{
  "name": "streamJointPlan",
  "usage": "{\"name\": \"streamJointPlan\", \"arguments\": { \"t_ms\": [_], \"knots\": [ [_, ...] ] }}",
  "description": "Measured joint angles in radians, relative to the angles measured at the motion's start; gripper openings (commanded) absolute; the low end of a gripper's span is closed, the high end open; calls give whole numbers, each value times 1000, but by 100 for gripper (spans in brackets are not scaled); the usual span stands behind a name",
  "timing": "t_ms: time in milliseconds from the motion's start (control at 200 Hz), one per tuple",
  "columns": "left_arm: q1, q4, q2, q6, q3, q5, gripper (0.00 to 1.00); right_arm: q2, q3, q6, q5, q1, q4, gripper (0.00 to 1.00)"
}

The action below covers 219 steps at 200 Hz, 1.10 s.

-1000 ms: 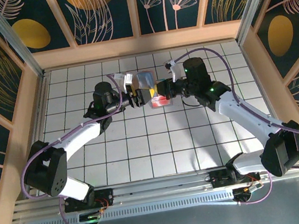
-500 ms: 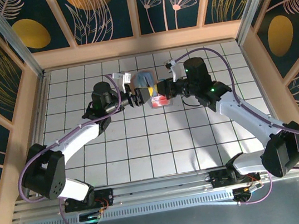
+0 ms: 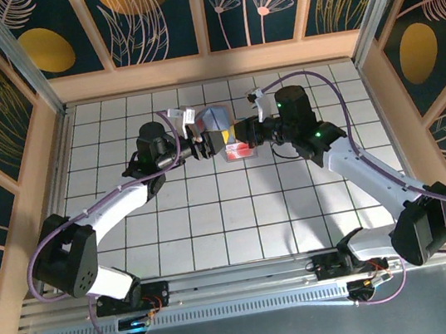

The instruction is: Take the credit cards out of the card holder

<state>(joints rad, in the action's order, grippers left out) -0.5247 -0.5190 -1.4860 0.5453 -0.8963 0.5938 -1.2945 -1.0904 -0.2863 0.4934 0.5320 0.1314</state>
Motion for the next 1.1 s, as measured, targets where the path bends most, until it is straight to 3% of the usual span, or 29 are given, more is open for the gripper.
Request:
{"name": "streamJointPlan", "arguments": {
  "t_ms": [475, 731, 906, 1021, 1096],
  "knots": [
    [0, 4, 0, 1, 0, -1, 59, 0, 13, -4, -7, -4, -23, 0],
    [1, 31, 1, -11, 0, -13, 27, 2, 34, -19, -5, -32, -33, 0],
    [2, 53, 14, -19, 1, -38, 16, 2, 35, -27, 1, -35, -45, 0],
    [2, 56, 18, -22, 1, -47, 13, 3, 36, -35, 6, -35, -55, 26],
    [1, 60, 18, -22, 1, -42, 11, 3, 37, -40, 14, -35, -69, 37]
  ]
}}
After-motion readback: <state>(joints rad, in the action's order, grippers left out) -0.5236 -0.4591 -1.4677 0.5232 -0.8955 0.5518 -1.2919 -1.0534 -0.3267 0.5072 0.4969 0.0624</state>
